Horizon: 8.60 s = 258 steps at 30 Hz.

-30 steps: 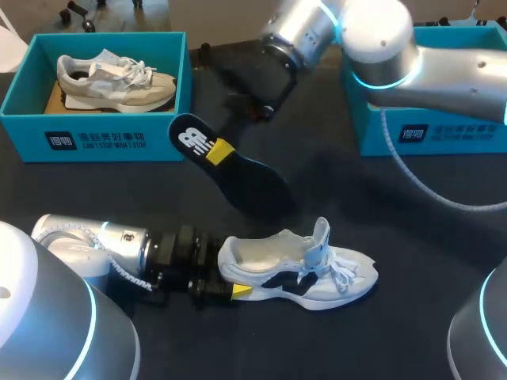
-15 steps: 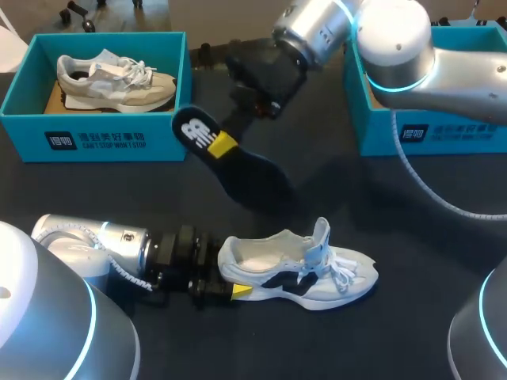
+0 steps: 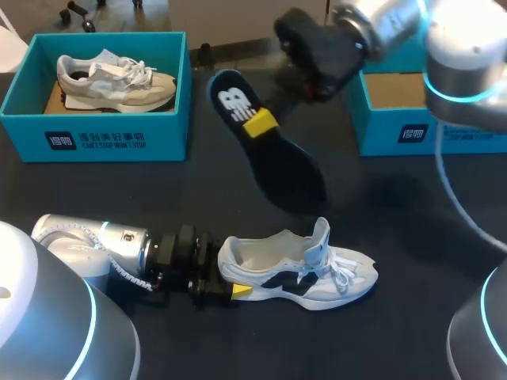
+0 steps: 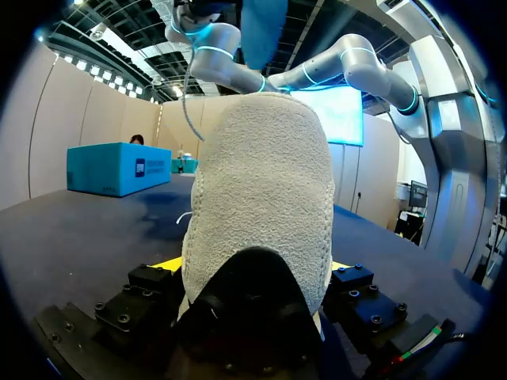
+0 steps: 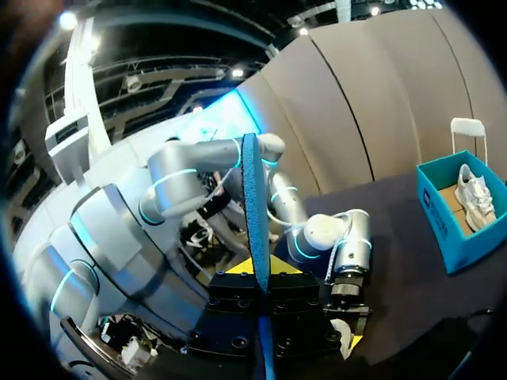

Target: Take the shoe out of the shoebox, open the shoe tongue, remove and reinsert the insole, then place the shoe into the shoebox

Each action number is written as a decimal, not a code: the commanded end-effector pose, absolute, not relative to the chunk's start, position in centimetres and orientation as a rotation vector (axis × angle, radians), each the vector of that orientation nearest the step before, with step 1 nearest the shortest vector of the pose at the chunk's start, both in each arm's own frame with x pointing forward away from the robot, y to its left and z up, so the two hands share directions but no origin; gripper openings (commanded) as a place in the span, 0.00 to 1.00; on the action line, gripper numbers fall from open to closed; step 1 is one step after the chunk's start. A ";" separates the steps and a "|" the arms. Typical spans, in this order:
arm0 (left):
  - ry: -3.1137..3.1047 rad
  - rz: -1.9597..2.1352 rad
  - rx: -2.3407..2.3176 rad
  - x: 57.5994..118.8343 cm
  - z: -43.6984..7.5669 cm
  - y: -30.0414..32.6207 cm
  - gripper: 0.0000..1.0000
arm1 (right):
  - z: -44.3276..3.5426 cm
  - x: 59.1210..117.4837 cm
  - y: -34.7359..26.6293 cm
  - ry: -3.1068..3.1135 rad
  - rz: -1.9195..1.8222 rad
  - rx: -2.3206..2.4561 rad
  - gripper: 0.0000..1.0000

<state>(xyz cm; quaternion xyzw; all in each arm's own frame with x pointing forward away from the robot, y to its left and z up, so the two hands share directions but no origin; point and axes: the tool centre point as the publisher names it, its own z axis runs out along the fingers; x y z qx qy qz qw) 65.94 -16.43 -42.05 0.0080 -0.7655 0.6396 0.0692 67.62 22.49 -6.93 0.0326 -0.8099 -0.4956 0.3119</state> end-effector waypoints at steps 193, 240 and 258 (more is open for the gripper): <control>-2.511 1.663 -0.131 66.8 -41.0 -12.8 1.00 | 3.9 60.0 10.6 -1.818 -1.827 -0.594 0.00; -3.142 0.398 -0.370 66.9 -37.7 -9.2 1.00 | 3.9 60.0 10.6 -1.818 -1.827 -0.594 0.00; -3.236 0.166 -0.351 66.4 -37.6 -9.5 1.00 | 3.9 60.0 10.6 -1.818 -1.827 -0.594 0.00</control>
